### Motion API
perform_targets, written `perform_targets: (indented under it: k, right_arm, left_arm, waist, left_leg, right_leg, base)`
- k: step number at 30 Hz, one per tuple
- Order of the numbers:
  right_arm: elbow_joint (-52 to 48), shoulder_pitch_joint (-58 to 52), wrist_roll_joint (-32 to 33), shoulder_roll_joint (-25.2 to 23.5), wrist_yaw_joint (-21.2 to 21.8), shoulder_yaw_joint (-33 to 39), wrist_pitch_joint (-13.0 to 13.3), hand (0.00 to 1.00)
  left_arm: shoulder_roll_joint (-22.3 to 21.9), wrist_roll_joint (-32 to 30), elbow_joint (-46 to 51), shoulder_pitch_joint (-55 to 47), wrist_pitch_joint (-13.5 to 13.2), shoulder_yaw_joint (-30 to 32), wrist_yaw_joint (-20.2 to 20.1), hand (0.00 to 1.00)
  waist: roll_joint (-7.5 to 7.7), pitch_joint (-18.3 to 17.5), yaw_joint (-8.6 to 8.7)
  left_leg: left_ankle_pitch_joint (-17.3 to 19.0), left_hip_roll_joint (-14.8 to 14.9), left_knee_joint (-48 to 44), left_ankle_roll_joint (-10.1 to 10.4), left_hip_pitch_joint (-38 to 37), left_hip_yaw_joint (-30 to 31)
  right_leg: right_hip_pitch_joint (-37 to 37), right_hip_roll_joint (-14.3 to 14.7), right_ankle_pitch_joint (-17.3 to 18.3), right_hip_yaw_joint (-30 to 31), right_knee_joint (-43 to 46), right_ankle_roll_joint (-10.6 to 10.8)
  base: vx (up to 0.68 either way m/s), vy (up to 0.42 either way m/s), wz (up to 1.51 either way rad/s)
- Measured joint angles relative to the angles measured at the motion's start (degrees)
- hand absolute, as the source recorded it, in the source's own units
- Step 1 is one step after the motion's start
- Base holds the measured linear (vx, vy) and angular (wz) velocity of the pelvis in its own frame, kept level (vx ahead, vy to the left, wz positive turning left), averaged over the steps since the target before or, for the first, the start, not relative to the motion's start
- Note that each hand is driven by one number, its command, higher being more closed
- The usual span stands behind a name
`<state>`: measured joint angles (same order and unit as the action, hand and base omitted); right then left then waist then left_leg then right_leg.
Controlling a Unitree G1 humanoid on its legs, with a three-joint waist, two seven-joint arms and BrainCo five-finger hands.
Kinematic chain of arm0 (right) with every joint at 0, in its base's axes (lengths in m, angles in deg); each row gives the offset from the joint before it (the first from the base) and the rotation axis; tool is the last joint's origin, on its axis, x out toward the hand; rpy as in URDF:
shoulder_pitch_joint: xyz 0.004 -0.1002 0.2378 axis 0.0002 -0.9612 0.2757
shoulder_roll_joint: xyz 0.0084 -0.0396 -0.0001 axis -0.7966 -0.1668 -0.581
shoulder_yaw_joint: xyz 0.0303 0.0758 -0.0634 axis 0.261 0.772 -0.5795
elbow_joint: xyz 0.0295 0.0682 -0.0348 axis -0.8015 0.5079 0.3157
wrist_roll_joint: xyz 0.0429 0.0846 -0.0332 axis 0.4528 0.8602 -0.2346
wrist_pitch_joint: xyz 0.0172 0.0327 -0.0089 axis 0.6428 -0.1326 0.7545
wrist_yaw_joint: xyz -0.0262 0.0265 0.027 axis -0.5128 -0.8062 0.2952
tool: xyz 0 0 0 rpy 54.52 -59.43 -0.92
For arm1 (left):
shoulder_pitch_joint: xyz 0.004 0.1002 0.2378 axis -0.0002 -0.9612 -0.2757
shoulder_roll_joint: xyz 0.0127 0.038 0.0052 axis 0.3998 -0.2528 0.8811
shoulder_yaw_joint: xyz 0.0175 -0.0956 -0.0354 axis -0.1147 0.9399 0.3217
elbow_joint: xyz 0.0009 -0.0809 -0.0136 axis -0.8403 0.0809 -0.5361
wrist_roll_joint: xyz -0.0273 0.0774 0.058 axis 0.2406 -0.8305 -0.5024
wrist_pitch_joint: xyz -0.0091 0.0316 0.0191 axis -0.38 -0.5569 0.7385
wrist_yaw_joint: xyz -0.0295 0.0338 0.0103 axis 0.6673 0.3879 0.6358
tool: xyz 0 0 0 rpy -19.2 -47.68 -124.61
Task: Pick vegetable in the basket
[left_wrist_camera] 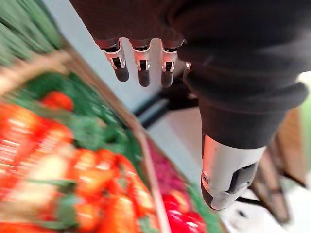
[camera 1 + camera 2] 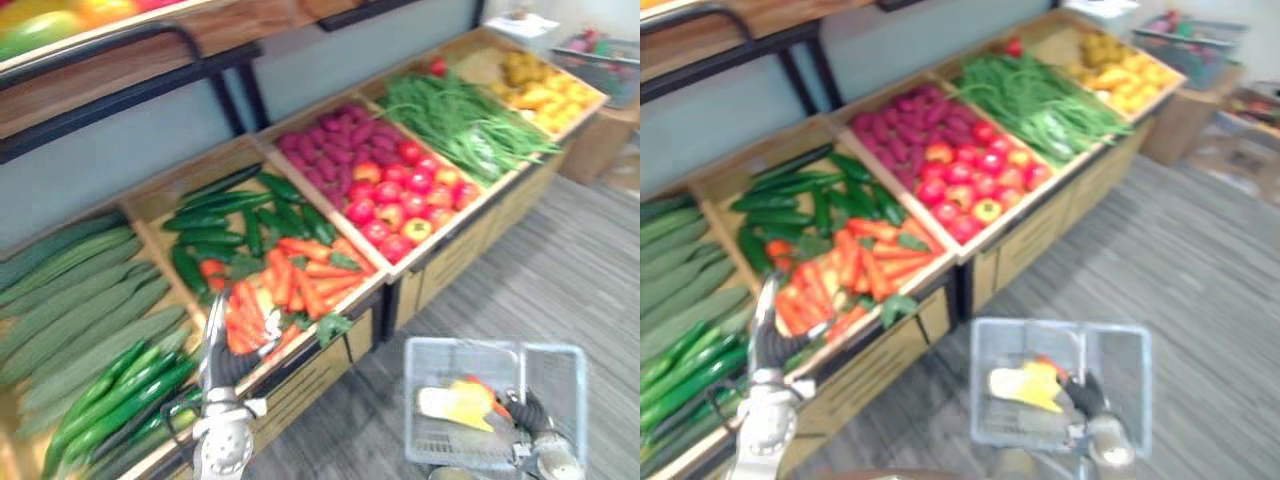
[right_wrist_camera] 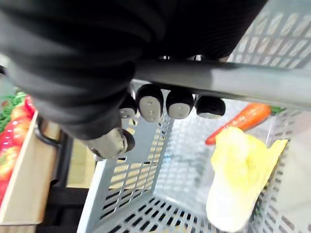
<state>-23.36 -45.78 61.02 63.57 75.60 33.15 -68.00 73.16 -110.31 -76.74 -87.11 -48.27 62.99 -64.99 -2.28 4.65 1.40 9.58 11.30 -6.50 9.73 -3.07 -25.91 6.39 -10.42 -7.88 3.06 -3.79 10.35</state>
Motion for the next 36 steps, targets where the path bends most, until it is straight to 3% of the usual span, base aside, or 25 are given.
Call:
perform_targets:
  k: [7,11,16,18,23,26,32,36]
  right_arm:
    - [14.8,-0.3,0.1,-0.3,-8.4,9.3,-0.2,1.0]
    - [18.8,-0.7,0.1,-0.7,-11.6,12.4,-1.1,1.0]
    - [20.6,-1.7,-0.2,-1.3,-13.9,18.1,-1.9,1.0]
    - [20.6,-1.8,-0.2,-2.4,-14.4,20.8,-2.2,1.0]
    - [20.2,-1.9,-2.4,-5.6,-15.1,27.5,-4.6,1.0]
    - [20.3,-0.9,-2.6,-6.4,-15.1,30.0,-6.2,1.0]
    - [21.9,1.4,-2.7,-7.2,-14.7,30.7,-7.6,1.0]
    - [23.1,2.9,-2.7,-7.3,-13.5,27.9,-8.0,1.0]
  left_arm:
    - [0.8,-6.9,-18.3,-3.3,-0.5,3.2,8.9,0.0]
    - [0.6,-8.1,-21.9,-4.4,-0.3,4.2,8.9,0.0]
    - [0.0,-8.9,-26.3,-4.5,0.1,5.0,8.6,0.0]
    - [-1.8,-8.8,-30.2,-4.5,0.4,7.6,7.2,0.0]
    - [-6.9,1.8,-45.5,-2.5,6.3,18.5,-0.6,0.0]
    - [-6.9,6.7,-52.8,-0.9,8.8,22.4,-1.6,0.0]
    - [-6.1,13.4,-58.6,2.7,11.5,24.9,-7.6,0.0]
    - [-5.5,13.6,-60.5,5.1,12.6,23.4,-10.5,0.0]
  waist:
    - [1.54,-4.0,-1.39]
    - [2.06,-4.9,-1.77]
    - [1.6,-5.3,-1.85]
    - [1.84,-5.5,-2.26]
    - [2.9,-6.6,-3.03]
    - [3.27,-6.7,-3.01]
    - [3.51,-6.6,-2.27]
    - [3.96,-6.4,-1.43]
  left_leg:
    - [-6.0,-1.1,5.6,-0.4,2.9,12.3]
    - [-9.3,-1.7,9.1,-0.6,3.2,17.2]
    - [-11.4,-2.6,11.7,-1.2,3.1,22.1]
    - [-11.7,-2.7,12.2,-1.4,3.2,23.0]
    - [-11.7,-2.7,12.3,-1.5,3.9,23.6]
    - [-11.9,-2.7,12.3,-1.6,3.9,23.7]
    - [-11.9,-2.6,12.3,-1.1,3.7,23.2]
    - [-11.7,-2.5,12.3,-0.9,3.3,22.5]
  right_leg:
    - [-3.7,-1.5,2.7,-12.9,0.4,-1.3]
    - [-5.1,-2.1,4.2,-18.1,1.1,-1.6]
    - [-8.0,-2.9,5.0,-23.4,1.0,-0.9]
    - [-8.5,-3.0,5.0,-24.6,0.9,-0.8]
    - [-8.8,-3.0,5.3,-25.8,0.7,-0.7]
    - [-8.8,-3.0,5.5,-25.8,0.7,-0.7]
    - [-8.7,-3.0,5.5,-25.0,0.7,-1.0]
    - [-8.6,-2.8,5.5,-24.4,0.7,-1.1]
  base:
    - [-0.03,-0.054,0.88]
    - [-0.06,-0.028,0.63]
    - [-0.04,-0.003,0.57]
    - [-0.03,-0.004,0.31]
    - [0.01,-0.01,0.11]
    - [0.03,-0.014,0.02]
    - [0.03,-0.013,-0.04]
    - [0.01,-0.015,-0.09]
